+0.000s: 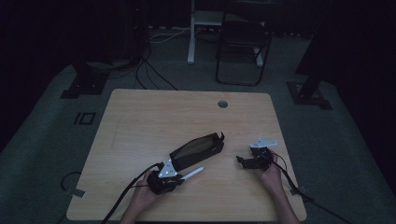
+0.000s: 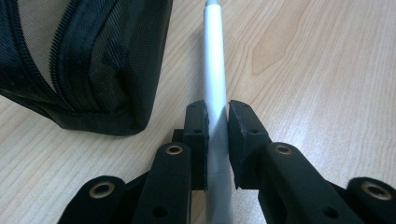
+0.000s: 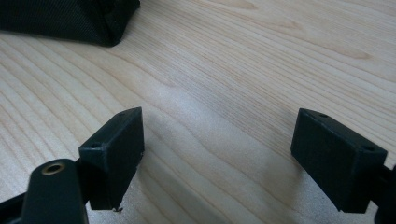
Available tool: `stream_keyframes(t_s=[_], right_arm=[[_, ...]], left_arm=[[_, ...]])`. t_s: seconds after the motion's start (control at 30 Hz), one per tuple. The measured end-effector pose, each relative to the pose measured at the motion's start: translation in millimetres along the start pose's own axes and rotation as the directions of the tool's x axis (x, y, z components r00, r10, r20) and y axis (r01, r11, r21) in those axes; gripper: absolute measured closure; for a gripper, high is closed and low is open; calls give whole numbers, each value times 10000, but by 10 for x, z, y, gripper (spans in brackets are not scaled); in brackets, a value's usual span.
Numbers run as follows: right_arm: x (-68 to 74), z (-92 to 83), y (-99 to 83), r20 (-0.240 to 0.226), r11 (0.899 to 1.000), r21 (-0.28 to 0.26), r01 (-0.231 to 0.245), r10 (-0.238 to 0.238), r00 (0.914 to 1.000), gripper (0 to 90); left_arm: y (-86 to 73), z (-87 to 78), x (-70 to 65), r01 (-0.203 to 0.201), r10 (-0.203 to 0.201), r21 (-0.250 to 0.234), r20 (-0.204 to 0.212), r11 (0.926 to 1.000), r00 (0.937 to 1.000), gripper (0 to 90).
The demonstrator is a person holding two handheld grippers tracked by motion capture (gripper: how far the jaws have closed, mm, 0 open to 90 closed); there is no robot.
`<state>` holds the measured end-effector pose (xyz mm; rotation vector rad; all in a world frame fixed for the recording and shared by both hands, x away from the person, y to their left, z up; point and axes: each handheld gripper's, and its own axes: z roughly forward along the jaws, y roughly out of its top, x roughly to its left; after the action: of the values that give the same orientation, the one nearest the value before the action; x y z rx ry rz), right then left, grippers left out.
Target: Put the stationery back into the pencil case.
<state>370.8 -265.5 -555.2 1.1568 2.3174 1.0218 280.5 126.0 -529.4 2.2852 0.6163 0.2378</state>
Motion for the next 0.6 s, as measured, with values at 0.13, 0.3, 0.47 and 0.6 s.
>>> stream_keyframes(t_s=[0.13, 0.3, 0.47, 0.6], right_arm=[[0, 0, 0, -2, 10000, 3, -4, 4, 10000, 174], [0, 0, 0, -2, 10000, 4, -5, 5, 10000, 174], [0, 0, 0, -1, 10000, 0, 2, -2, 10000, 174], [0, 0, 0, -2, 10000, 1, 1, -1, 10000, 174]], left_arm=[[13, -24, -2, 23, -22, -125, 88, 9999, 10000, 788], [27, -48, -12, 12, -9, -267, 118, 9996, 9999, 788], [43, -79, -18, 21, -15, -419, 135, 9991, 9999, 788], [58, -101, -27, -16, 22, -489, 119, 9988, 9999, 788]])
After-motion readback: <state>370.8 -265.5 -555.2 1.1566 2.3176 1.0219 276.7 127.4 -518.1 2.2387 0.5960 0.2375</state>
